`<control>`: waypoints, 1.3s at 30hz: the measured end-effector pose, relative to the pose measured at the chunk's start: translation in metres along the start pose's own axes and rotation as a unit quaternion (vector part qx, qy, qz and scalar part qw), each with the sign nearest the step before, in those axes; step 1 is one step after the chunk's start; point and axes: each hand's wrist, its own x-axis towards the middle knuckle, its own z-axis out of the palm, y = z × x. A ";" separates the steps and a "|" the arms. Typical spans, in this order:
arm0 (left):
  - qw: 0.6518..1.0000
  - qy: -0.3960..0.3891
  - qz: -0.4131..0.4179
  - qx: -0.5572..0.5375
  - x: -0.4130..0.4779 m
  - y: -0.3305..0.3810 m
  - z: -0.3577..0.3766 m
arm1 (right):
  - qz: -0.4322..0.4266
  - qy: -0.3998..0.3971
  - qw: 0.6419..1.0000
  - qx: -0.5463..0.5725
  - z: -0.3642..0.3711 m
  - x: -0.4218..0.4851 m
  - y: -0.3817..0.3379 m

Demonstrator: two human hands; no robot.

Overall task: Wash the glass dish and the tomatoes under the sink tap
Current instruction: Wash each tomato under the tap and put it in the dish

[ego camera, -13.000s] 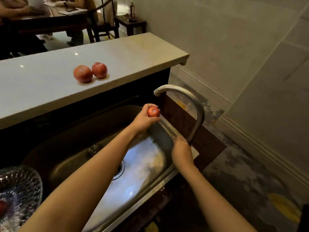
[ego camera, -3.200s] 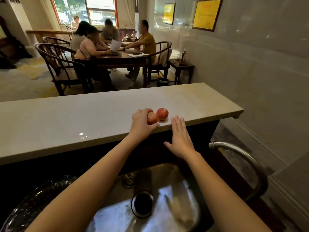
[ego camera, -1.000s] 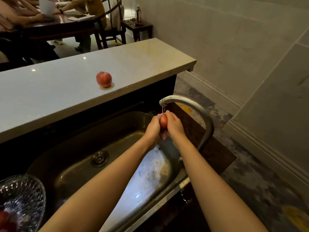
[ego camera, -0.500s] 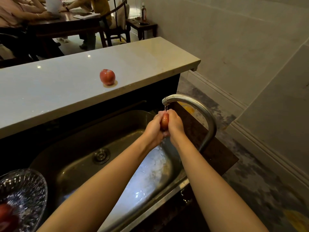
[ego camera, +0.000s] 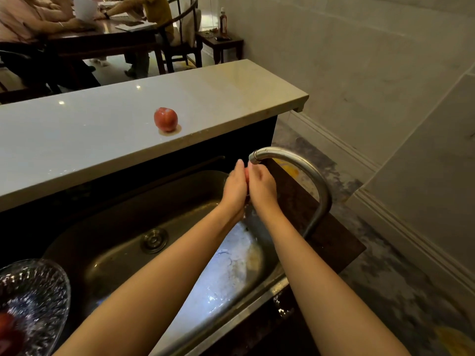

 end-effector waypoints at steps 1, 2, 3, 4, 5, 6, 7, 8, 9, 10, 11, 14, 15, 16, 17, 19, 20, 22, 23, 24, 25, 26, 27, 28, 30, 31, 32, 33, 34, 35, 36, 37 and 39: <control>1.000 0.014 -0.011 -0.005 0.003 0.004 -0.002 | -0.032 -0.018 0.999 -0.010 -0.002 -0.001 0.002; 1.000 0.007 -0.025 0.000 0.004 0.007 -0.004 | -0.044 -0.035 0.998 -0.013 -0.004 -0.003 0.005; 0.999 -0.009 -0.037 0.017 0.005 0.009 -0.006 | -0.043 -0.046 0.998 -0.009 -0.006 -0.003 0.008; 0.998 -0.026 -0.050 0.040 0.006 0.010 -0.006 | -0.032 -0.044 0.998 -0.005 -0.008 -0.002 0.011; 0.996 -0.040 -0.063 0.054 0.006 0.010 -0.005 | -0.013 -0.032 0.999 -0.002 -0.009 0.001 0.013; 0.995 -0.052 -0.068 0.057 0.005 0.009 -0.003 | 0.016 -0.015 1.000 -0.001 -0.008 0.004 0.015; 0.995 -0.061 -0.058 0.060 0.003 0.006 0.000 | 0.050 0.006 0.999 0.004 -0.007 0.007 0.014; 0.995 -0.071 -0.034 0.067 0.002 0.002 0.002 | 0.077 0.021 0.997 0.016 -0.006 0.009 0.013; 0.994 -0.078 -0.008 0.082 0.002 -0.001 0.004 | 0.087 0.023 0.995 0.032 -0.006 0.010 0.012; 0.991 -0.079 0.017 0.102 0.002 -0.003 0.004 | 0.081 0.015 0.996 0.046 -0.005 0.009 0.013; 0.989 -0.071 0.039 0.124 0.002 -0.003 0.002 | 0.063 0.000 0.996 0.058 -0.004 0.006 0.015; 0.986 -0.032 0.083 0.140 0.004 0.002 -0.004 | -0.031 -0.067 0.995 0.067 -0.003 -0.002 0.021; 0.988 -0.022 0.079 0.131 0.005 0.003 -0.007 | -0.056 -0.091 0.992 0.072 -0.003 -0.003 0.021; 0.988 -0.017 0.070 0.134 0.005 0.004 -0.008 | -0.063 -0.098 0.991 0.065 -0.003 -0.004 0.021; 0.986 -0.020 0.057 0.155 0.003 0.005 -0.009 | -0.051 -0.083 0.994 0.056 -0.001 -0.002 0.020; 0.978 -0.048 0.048 0.200 0.001 0.001 -0.010 | 0.042 -0.013 0.997 0.064 0.001 0.005 0.016; 0.978 -0.062 0.053 0.193 0.001 -0.004 -0.009 | 0.103 0.011 0.990 0.096 0.001 0.008 0.012; 0.984 -0.079 0.059 0.148 -0.002 -0.012 -0.006 | 0.168 0.021 0.972 0.160 0.000 0.012 0.010; 0.988 -0.077 0.058 0.123 -0.003 -0.015 -0.004 | 0.161 0.006 0.974 0.158 -0.001 0.012 0.010; 0.992 -0.067 0.050 0.095 -0.002 -0.015 -0.003 | 0.135 -0.019 0.981 0.136 -0.001 0.010 0.012; 0.996 -0.052 0.033 0.060 -0.001 -0.013 -0.002 | 0.098 -0.046 0.988 0.111 -0.001 0.007 0.016; 0.999 -0.037 0.009 0.026 0.000 -0.009 -0.003 | 0.058 -0.073 0.992 0.090 -0.001 0.002 0.021; 0.999 -0.033 -0.014 0.011 0.001 -0.006 -0.006 | 0.022 -0.094 0.993 0.073 -0.002 -0.004 0.025; 0.998 -0.048 -0.026 0.018 0.002 -0.004 -0.008 | -0.004 -0.103 0.993 0.065 -0.003 -0.007 0.027; 0.993 -0.097 -0.032 0.057 0.003 -0.006 -0.011 | -0.015 -0.076 0.995 0.056 -0.005 -0.004 0.028; 0.991 -0.108 -0.027 0.076 0.002 -0.009 -0.010 | 0.008 -0.049 0.997 0.058 -0.007 -0.001 0.025; 0.990 -0.106 -0.018 0.092 0.000 -0.011 -0.008 | 0.045 -0.024 0.996 0.068 -0.008 0.002 0.021; 0.990 -0.096 -0.004 0.101 -0.002 -0.014 -0.006 | 0.084 -0.008 0.993 0.087 -0.010 0.006 0.017; 0.991 -0.086 0.011 0.098 -0.002 -0.016 -0.004 | 0.111 -0.005 0.987 0.112 -0.011 0.009 0.013; 0.993 -0.079 0.024 0.083 -0.004 -0.018 -0.002 | 0.122 -0.011 0.984 0.129 -0.012 0.011 0.010; 0.995 -0.069 0.032 0.072 -0.004 -0.018 -0.001 | 0.119 -0.018 0.984 0.132 -0.010 0.011 0.009; 0.995 -0.052 0.042 0.074 -0.003 -0.017 -0.001 | 0.109 -0.025 0.986 0.124 -0.008 0.011 0.008; 0.996 -0.011 0.049 0.073 0.002 -0.011 -0.003 | 0.066 -0.052 0.992 0.095 -0.004 0.006 0.012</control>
